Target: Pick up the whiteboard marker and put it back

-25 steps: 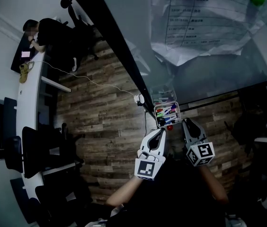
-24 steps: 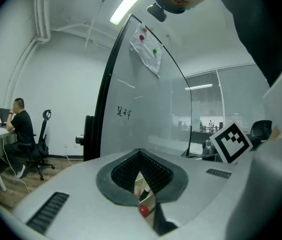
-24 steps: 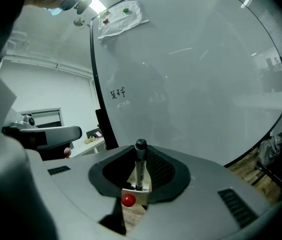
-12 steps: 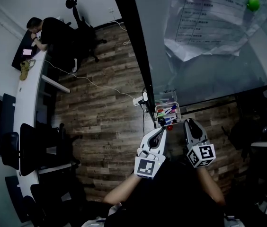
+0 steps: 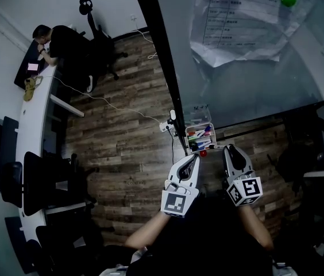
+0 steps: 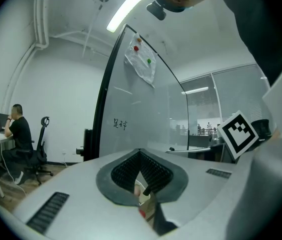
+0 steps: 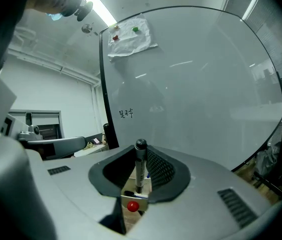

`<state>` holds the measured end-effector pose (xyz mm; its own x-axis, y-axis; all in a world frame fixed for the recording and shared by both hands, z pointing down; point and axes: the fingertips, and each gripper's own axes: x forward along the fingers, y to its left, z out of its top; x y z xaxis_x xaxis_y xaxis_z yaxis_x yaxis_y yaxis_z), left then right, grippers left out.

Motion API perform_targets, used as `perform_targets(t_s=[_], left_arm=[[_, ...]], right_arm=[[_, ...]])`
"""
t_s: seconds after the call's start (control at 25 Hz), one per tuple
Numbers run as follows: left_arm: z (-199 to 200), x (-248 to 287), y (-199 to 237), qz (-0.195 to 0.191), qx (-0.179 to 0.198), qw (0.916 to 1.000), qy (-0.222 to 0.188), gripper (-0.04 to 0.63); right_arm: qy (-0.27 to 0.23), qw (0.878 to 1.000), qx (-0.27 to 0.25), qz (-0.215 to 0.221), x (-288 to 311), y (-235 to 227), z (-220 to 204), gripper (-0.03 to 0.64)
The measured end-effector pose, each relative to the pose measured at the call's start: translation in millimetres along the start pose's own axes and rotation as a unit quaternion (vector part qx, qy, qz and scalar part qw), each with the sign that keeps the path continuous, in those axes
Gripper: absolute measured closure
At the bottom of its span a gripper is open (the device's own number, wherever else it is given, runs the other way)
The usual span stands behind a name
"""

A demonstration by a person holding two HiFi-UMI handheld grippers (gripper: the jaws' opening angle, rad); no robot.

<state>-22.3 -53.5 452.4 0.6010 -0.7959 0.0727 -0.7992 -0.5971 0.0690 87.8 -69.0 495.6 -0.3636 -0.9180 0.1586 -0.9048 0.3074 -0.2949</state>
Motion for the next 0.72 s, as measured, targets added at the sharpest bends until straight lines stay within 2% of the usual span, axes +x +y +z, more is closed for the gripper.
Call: perform_targets(t_s=[0.16,0.6,0.72], left_arm=[[-1,-4,-4,0.005,-0.015,0.9999,-0.005,0.588],[0,-10,-15,-0.002,0.001,1.0,0.001,0.588],[2,-9,-19,0.001,-0.01,0.9999,-0.005,0.588]], right_arm=[[-0.005,1.0,0.001,0.001,-9,1,3,0.538],[-0.015,1.0,-0.003,-0.004,-41,-3,7,0.538],[-0.019,1.0,-0.008,-0.002,-48,-3,7,0.538]])
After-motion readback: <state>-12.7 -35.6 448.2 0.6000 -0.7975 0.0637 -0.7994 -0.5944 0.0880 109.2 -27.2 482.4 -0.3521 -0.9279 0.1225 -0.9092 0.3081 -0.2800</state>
